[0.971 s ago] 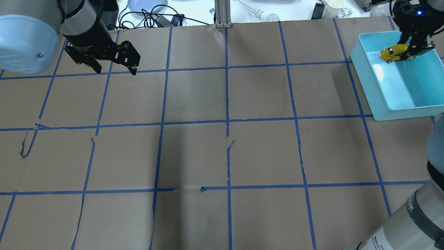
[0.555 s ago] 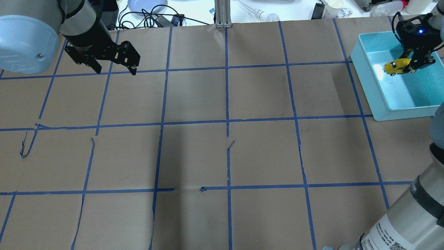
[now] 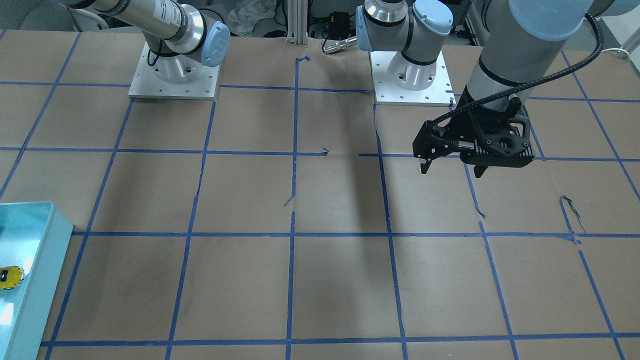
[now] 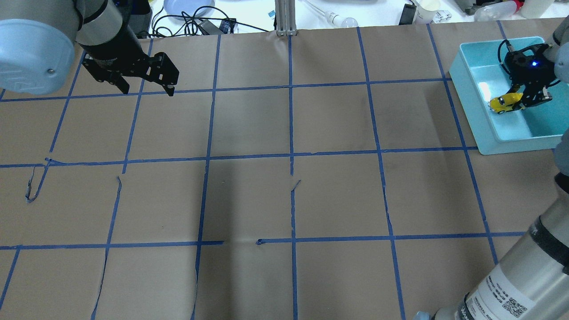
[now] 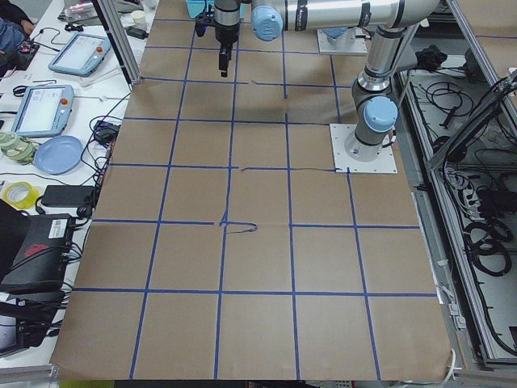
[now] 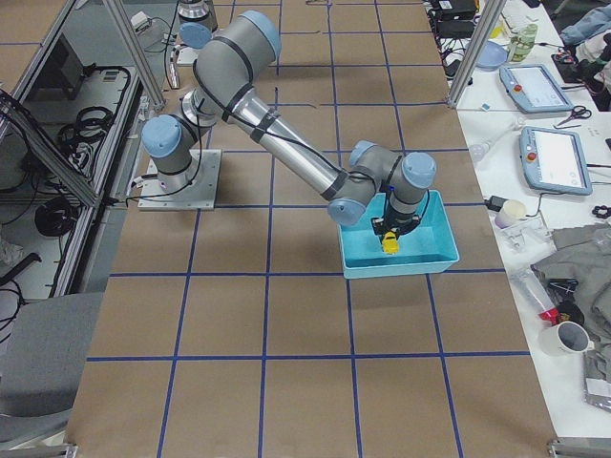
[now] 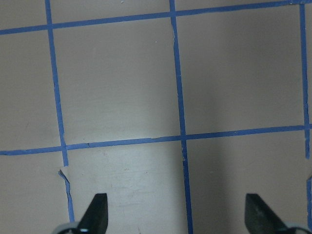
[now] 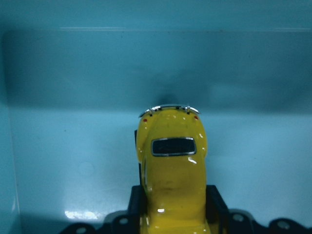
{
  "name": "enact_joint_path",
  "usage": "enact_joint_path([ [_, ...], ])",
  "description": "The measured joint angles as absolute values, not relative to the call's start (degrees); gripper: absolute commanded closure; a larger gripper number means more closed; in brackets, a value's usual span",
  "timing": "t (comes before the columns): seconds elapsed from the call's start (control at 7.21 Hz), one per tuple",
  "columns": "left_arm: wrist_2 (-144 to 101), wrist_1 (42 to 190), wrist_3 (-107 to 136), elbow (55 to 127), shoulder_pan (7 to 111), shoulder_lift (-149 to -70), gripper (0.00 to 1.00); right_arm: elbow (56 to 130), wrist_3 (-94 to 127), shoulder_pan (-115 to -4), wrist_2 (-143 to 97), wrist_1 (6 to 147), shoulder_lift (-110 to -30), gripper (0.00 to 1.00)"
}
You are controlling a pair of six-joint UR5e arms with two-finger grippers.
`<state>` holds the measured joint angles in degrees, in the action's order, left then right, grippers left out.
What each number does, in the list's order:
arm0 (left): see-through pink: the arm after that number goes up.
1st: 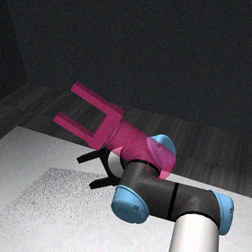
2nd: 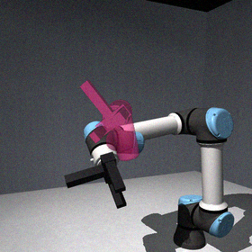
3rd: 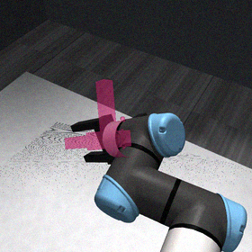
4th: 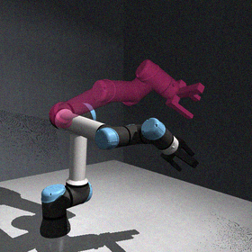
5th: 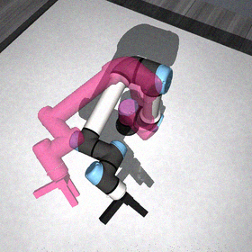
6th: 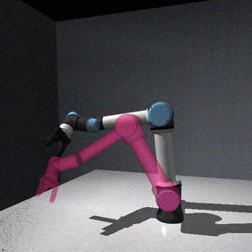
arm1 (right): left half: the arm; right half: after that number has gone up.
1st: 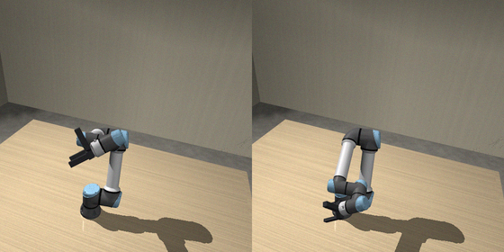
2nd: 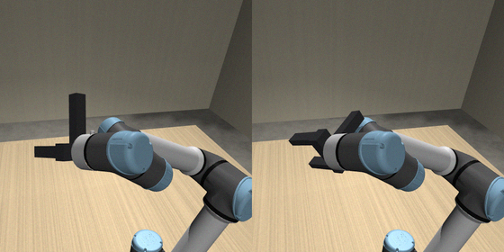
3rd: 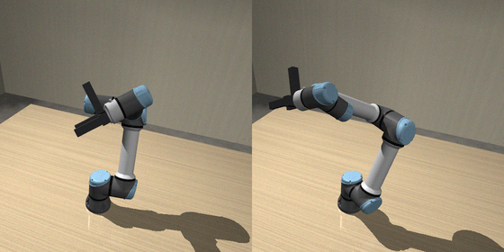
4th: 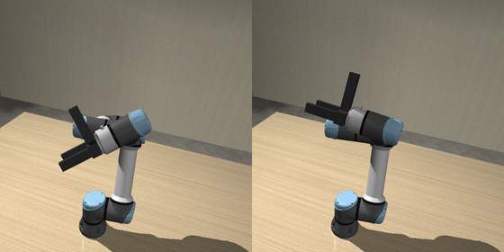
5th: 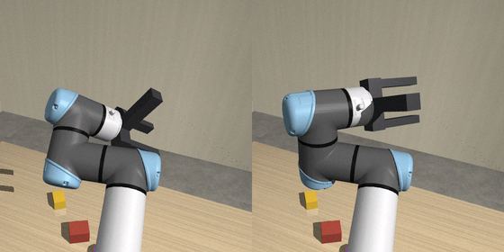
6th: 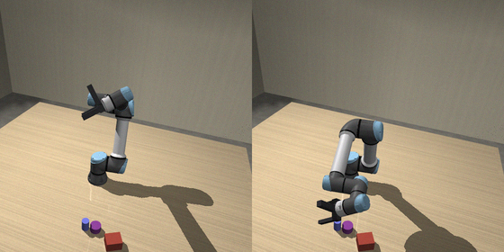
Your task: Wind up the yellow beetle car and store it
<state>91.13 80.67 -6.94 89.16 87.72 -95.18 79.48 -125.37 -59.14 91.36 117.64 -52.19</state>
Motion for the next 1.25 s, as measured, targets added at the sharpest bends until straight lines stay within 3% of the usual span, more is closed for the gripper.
enact_joint_path([
  [0.28,91.1,80.7,-6.9,89.1,87.6,-95.2,0.00,79.9,-122.6,-59.1,90.8,116.8,-55.1,0.00],
  [0.69,91.1,80.8,-6.9,89.1,87.4,-95.1,0.00,80.0,-105.9,-62.2,86.8,105.9,-66.1,0.00],
  [1.25,91.1,80.8,-6.9,89.1,87.3,-95.1,0.00,80.2,-65.7,-83.8,87.0,102.1,-73.1,0.00],
])
